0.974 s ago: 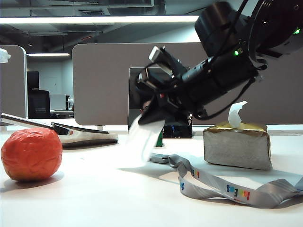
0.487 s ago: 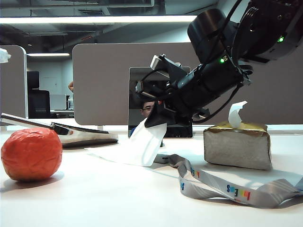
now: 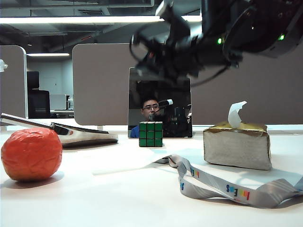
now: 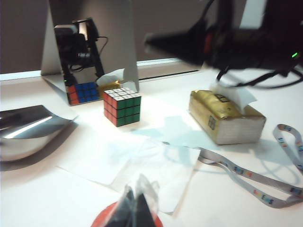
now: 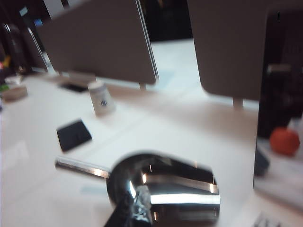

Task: Pull out a tissue from the tissue box and use it to cover the ID card on the tabletop.

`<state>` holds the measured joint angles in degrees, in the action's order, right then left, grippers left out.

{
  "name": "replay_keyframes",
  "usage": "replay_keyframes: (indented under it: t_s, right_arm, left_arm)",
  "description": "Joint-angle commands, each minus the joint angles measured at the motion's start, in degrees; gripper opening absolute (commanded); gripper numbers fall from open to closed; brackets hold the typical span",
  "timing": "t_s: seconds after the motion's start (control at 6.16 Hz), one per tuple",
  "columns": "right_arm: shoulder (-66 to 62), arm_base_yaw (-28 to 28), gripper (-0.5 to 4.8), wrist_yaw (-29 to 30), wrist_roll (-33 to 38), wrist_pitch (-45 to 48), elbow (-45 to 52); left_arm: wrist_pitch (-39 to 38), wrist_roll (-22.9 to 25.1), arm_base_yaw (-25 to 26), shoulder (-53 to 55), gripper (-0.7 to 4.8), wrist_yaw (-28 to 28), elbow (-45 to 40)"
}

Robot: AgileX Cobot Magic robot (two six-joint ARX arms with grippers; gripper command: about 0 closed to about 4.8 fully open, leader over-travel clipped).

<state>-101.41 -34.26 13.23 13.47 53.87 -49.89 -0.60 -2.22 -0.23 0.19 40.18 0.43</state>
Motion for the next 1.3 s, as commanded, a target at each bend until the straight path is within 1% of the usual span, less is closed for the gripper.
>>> replay_keyframes:
  t_s: [0.16,0.32,0.49,0.65,0.81,0.97,1.14,1.3]
  right_arm:
    - [11.5,2.7,-0.08,-3.3,-7.9,-2.3,-0.2]
    - [24.3,5.2,-0.07,-10.1,-22.8,-25.7,-0.2]
    - [30.5,5.3,-0.07,-14.1,-25.2,-36.3,-0.1]
    - [39.7,5.3,-0.07,-16.0,-24.8,-48.3,1.2]
    - [45.0,5.3,-0.07,-16.0,-23.2,-48.7,4.2]
    - [55.6,5.5,-0.07,-16.3,-20.7,-48.7,10.9]
    - [82.6,9.6,-0.06,-16.0,-14.5,-49.2,29.2]
    - [88.5,9.7,-0.06,-16.6,-14.3,-49.6,32.7]
  left_arm:
    - [3.4,0.1,0.0,0.0,-0.06,-3.7,0.2]
    - [3.3,0.1,0.0,0.0,-0.06,-4.7,0.2]
    - [3.3,0.1,0.0,0.0,-0.06,-6.3,0.2]
    - [3.5,0.0,0.0,0.0,-0.06,-9.8,0.2]
    - [3.7,0.0,0.0,0.0,-0.06,-9.8,0.2]
    - [3.7,0.0,0.0,0.0,-0.06,-10.0,0.2]
    - [3.7,0.0,0.0,0.0,-0.06,-10.0,0.2]
    - [3.7,0.0,0.0,0.0,-0.06,-10.0,0.2]
